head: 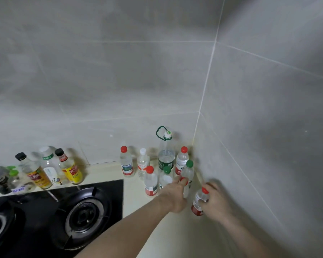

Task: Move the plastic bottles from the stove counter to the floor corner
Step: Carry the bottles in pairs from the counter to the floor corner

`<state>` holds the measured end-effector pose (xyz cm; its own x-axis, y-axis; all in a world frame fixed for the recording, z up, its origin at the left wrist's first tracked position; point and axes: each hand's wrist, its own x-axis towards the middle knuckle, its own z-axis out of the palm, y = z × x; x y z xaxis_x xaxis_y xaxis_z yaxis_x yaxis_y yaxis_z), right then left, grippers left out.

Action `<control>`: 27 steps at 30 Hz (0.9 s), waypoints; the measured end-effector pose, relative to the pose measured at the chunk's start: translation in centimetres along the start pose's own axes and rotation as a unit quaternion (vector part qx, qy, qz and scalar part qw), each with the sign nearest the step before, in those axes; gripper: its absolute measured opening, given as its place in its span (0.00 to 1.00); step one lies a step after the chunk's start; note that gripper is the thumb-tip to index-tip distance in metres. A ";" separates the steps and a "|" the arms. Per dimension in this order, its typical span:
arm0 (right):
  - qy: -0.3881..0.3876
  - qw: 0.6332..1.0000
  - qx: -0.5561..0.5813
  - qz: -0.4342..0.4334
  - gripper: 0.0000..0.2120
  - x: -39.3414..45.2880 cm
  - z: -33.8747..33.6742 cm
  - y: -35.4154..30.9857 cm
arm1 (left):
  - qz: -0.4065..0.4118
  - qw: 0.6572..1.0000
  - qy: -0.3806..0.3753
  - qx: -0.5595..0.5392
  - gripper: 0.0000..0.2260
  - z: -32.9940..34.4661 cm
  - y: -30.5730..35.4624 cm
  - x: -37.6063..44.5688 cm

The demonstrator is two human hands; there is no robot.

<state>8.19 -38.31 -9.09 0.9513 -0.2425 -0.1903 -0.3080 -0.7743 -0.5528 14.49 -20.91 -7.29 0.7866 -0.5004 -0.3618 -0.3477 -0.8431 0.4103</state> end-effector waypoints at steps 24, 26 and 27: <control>0.110 0.989 0.099 0.029 0.08 1.0 3.7 2.5 | -0.095 0.981 0.168 -0.012 0.18 4.6 -0.1 -2.1; 0.109 0.988 0.107 0.031 0.09 1.0 3.2 2.7 | -0.094 0.980 0.175 -0.017 0.16 4.6 0.1 -2.5; 0.110 0.987 0.112 0.030 0.09 1.1 2.8 2.9 | -0.091 0.980 0.178 -0.020 0.15 4.6 0.1 -2.7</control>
<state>8.29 -39.11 -13.18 0.9034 -0.4244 -0.0617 -0.3362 -0.6113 -0.7164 9.99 -20.59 -10.13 0.9643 -0.2358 -0.1203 -0.1701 -0.9002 0.4010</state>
